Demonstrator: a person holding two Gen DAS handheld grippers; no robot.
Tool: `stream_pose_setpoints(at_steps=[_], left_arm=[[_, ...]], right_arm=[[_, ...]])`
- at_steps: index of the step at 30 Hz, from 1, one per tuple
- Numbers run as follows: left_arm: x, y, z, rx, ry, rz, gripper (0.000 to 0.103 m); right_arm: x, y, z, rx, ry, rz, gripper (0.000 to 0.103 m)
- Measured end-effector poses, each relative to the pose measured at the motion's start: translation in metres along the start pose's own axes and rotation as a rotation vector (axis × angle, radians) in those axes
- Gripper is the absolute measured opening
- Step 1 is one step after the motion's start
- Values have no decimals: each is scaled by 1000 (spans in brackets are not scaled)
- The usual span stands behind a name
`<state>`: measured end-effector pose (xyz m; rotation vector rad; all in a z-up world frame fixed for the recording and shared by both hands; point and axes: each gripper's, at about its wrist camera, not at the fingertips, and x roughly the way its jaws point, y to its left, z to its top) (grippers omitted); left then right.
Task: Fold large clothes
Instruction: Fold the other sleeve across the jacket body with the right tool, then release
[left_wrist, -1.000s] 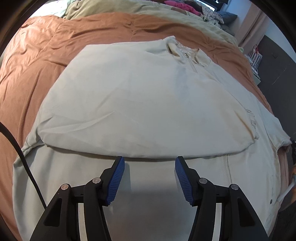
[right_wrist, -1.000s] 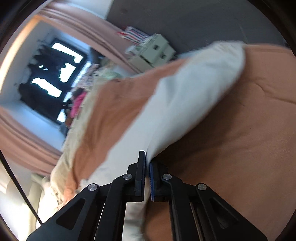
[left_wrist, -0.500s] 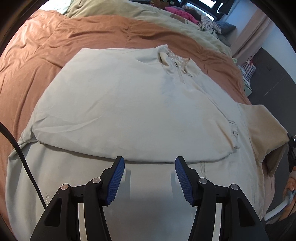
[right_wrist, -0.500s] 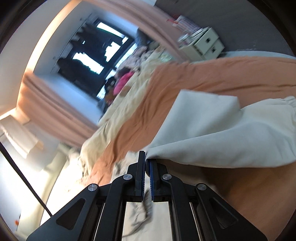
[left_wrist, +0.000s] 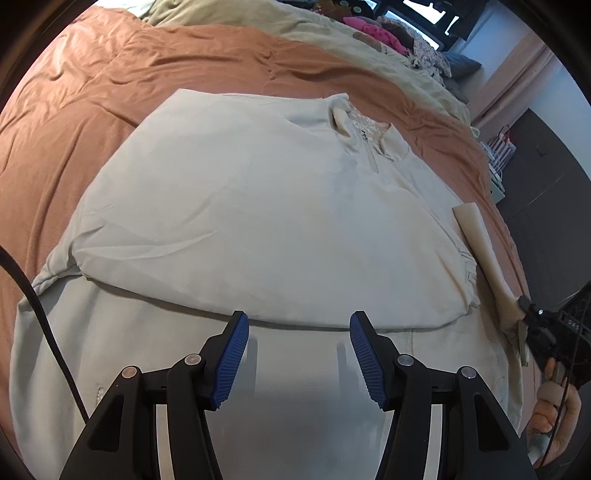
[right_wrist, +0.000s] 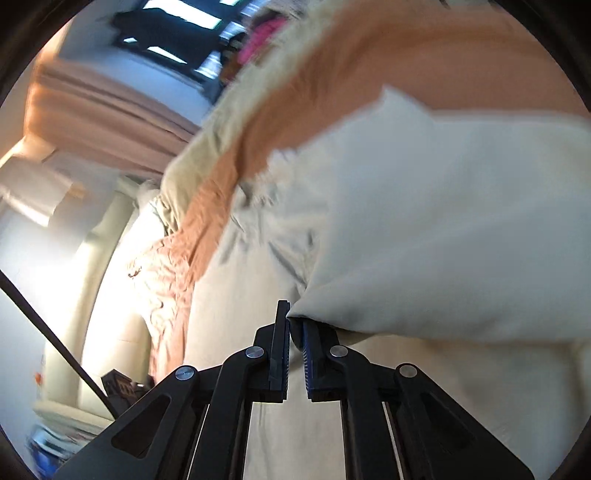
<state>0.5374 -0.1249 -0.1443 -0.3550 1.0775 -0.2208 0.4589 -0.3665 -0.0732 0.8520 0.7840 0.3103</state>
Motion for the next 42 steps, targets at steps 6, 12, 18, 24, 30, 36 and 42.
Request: stream_pose_setpoints(at_steps=[6,12,18,24,30,36,42], left_arm=[[-3,4,0,-34,6,-31,59],[-10,-2,-6,-18,1,-47,59],[-23,2,-6,-20,-47,-20,59],[-29,20,2,-87,-79,-3,59],[-33,24,8,-109,-86,-19,59],[-40,26,10,-149,-101,-57,59],[-50,33,9,-181,-113,-87,59]], right_arm=[[-32,-42,13,272,-41,218,96],[-109,-55,-7,270,-268,71,96],[-163,-93,-17,380,-412,-161,96],[-153,-125,-14,496,-402,-258,70],[-113,-114,-5,472,-444,-245,11],[-114,-55,-26,310,-546,-183,6],[-108,30,-45,124,-613,-107,6]])
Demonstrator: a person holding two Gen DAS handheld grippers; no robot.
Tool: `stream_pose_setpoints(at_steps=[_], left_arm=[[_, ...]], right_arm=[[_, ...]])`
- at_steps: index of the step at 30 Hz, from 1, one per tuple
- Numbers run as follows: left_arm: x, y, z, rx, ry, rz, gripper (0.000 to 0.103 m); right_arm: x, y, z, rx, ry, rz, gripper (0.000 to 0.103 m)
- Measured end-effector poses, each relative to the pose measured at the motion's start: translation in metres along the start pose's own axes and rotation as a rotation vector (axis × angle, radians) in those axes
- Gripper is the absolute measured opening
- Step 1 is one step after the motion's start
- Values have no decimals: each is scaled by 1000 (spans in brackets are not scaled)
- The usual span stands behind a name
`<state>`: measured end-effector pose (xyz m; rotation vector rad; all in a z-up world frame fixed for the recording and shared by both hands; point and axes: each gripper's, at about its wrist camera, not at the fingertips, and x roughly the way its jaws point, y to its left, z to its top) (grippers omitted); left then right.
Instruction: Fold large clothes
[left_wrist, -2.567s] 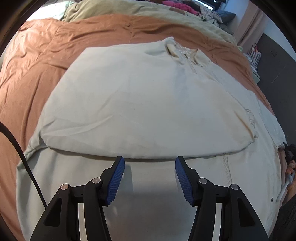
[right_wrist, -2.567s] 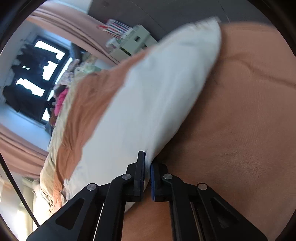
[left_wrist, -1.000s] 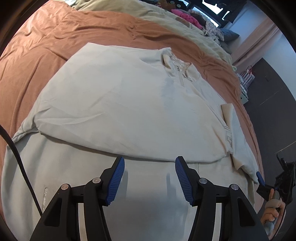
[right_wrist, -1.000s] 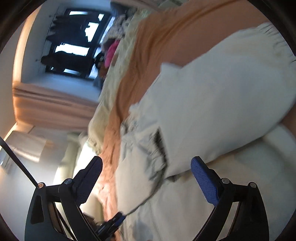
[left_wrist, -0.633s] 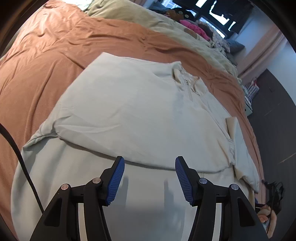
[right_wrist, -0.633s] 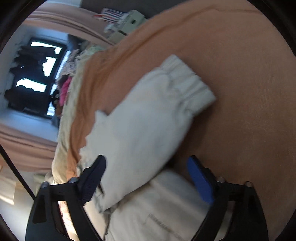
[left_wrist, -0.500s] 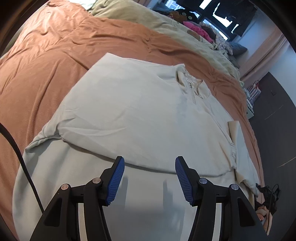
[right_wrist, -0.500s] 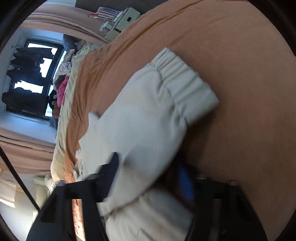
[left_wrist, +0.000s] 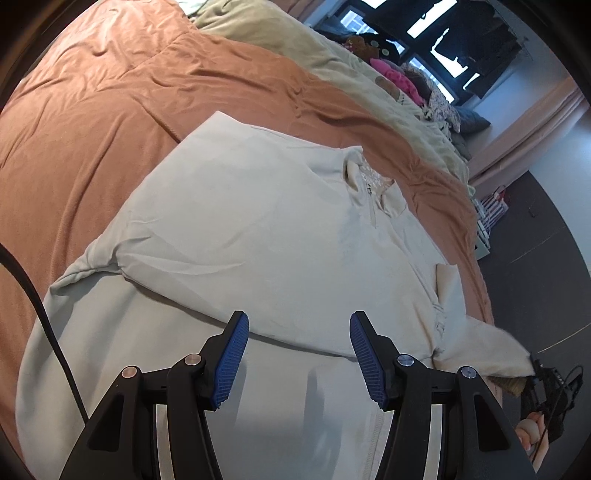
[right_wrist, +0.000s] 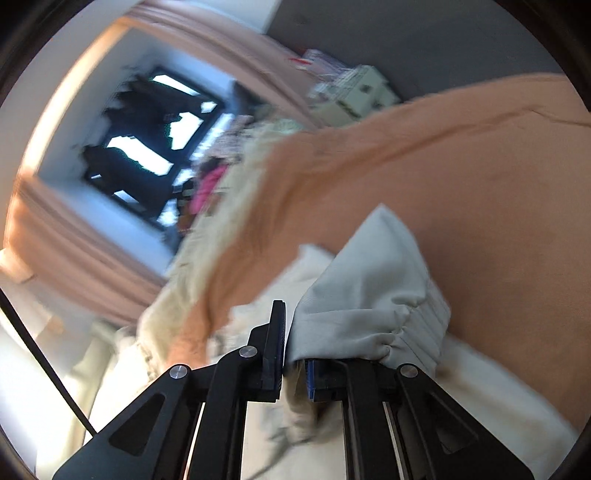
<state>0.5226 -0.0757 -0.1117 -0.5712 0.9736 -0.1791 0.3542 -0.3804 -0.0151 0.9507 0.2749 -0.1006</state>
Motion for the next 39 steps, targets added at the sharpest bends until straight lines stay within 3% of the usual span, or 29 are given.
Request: stream_pose_setpoints(at_steps=[5,11,13,17,20,24,28,30,32,33,36,39], left_arm=[[-15,14,5,-39,-21,-22,59],[-30,38,13,-98,-45,-31,59],[-36,47,16,-121,-67,-2,59],[-39,66,23,-188,-77,1,59],[-36,73,25,-217,-71,-2,59],[-32,74,28,-215,-53,-11,59],[-30,71,28,-195,-49,-5,59],[-28,68,28,-193,-47,-10,59],[-25,62,26,-189,-38,-27,59],[-24,58,25,-183,-33,-35,59],[-23,44,23,-149,-33,-42,59],[-19,25,19,-107,-37,-29,59]], right_arm=[[-4,62,-33,-102,27,161,6],[3,104,-77,-168,119,277,6],[-21,91,-88,-179,148,301,6],[-6,88,-112,-166,233,334,6],[42,84,-119,-154,307,336,6],[111,80,-118,-101,436,275,9],[146,69,-100,59,542,305,10],[153,62,-93,83,563,309,22],[136,55,-95,121,584,335,77],[130,46,-100,138,586,338,85],[123,24,-102,171,596,309,86],[99,-3,-107,178,584,199,86]])
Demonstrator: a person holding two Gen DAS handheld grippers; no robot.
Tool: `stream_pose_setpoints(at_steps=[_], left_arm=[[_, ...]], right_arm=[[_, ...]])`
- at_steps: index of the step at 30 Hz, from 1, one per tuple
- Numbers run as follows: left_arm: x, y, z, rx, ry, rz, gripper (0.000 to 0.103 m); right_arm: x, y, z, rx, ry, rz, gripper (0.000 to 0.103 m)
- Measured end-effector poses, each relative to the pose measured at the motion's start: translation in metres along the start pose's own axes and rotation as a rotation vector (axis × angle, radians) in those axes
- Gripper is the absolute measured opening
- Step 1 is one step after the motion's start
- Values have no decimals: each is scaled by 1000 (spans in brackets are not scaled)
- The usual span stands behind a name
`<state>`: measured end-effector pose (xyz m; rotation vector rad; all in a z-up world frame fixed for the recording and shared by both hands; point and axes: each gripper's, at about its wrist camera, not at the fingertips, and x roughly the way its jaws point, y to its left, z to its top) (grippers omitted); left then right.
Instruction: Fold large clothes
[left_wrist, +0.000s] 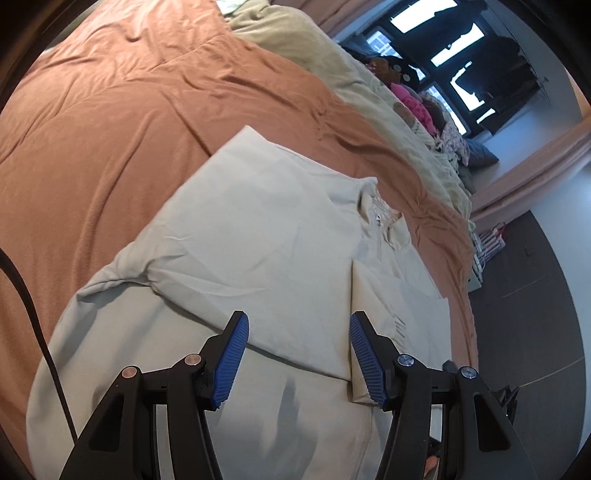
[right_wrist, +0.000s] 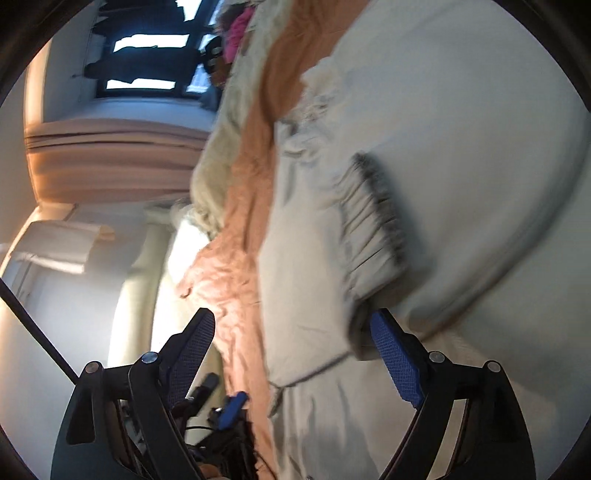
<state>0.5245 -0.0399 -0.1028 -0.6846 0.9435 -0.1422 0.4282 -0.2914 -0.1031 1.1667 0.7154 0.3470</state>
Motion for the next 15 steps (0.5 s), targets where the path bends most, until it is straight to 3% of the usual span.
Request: stream_pose_setpoints(at_steps=[10,15], left_arm=[[40,-80,-31,175,76,-51,59],[70,-130,-50,357,137,-31,59]], right_arm=[[-90,-25,11,107,-189,-122,85],[-121,-48,37,214,-240,-80,62]])
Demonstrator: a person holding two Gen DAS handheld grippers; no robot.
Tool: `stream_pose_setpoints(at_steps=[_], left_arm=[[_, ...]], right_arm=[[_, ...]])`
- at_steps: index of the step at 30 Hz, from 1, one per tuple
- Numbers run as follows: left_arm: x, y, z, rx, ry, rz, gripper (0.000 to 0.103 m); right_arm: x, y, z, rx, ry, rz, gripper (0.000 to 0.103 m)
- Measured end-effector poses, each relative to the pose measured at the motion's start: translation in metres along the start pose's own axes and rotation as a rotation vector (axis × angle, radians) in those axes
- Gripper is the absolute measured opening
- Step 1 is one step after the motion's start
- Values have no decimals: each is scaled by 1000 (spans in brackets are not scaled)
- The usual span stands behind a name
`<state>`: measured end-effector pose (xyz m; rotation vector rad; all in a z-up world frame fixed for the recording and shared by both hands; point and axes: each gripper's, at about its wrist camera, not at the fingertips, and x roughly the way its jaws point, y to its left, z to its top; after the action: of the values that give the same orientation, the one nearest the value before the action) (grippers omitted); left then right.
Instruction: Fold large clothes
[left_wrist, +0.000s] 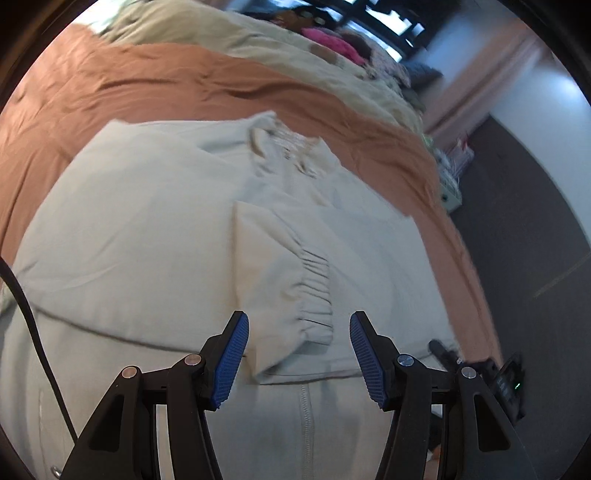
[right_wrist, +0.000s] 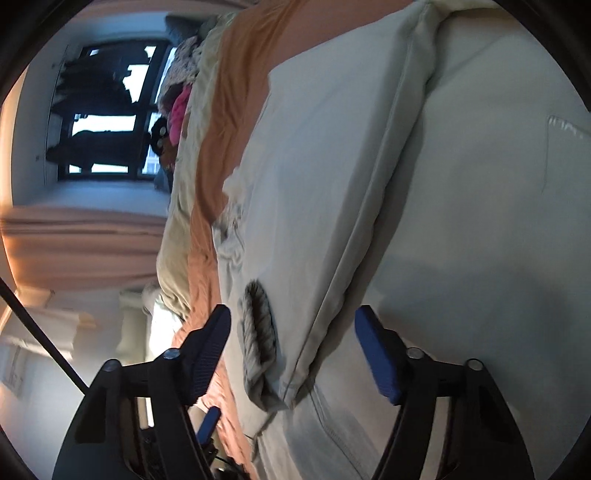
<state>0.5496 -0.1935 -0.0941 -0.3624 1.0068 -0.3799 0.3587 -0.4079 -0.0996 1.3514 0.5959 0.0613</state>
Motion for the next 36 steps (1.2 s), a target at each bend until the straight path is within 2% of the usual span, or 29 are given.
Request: stream_pose_setpoints(at_steps=[2,4,5,9,13,16,17,18,21,22,25,28,30,31,36], left_arm=[[15,-19,2,101,25,49,59],[32,-34,2,193,57,118,72],[42,-39,1,229,76,140,74],[72,-47,-4,303,141,200,76],[93,-43,-8,342,144,302,76],[99,-35,-9,370,146,369,76],[98,-31,-8,366,144,370,76],[95,-26,-5,357,137,362,73],[83,-11,0,344,127,373,46],[81,-7,4,342,123,381,43],[63,10,10,319,98,392,40],[42,34,18,248,72,416,40],[28,53,22,202,44,482,40],[21,63,25,175,33,491,40],[-6,98,29,45,16,466,40]], right_arm=[[-6,-8,13,64,-17,19,54],[-8,-12,20,98,-41,18,51],[-4,-10,19,111,-63,21,50],[2,-7,20,136,-96,50,40],[29,-14,9,142,-82,71,21],[30,-39,16,154,-72,86,8],[32,-38,16,151,-71,82,6],[28,-56,25,152,-71,82,5],[22,-63,23,147,-65,87,4],[21,-63,22,143,-62,90,4],[29,-62,18,139,-48,92,4],[37,-66,15,157,-31,86,4],[42,-67,15,170,-21,83,4],[43,-67,16,173,-19,82,4],[43,-61,18,172,-18,72,4]])
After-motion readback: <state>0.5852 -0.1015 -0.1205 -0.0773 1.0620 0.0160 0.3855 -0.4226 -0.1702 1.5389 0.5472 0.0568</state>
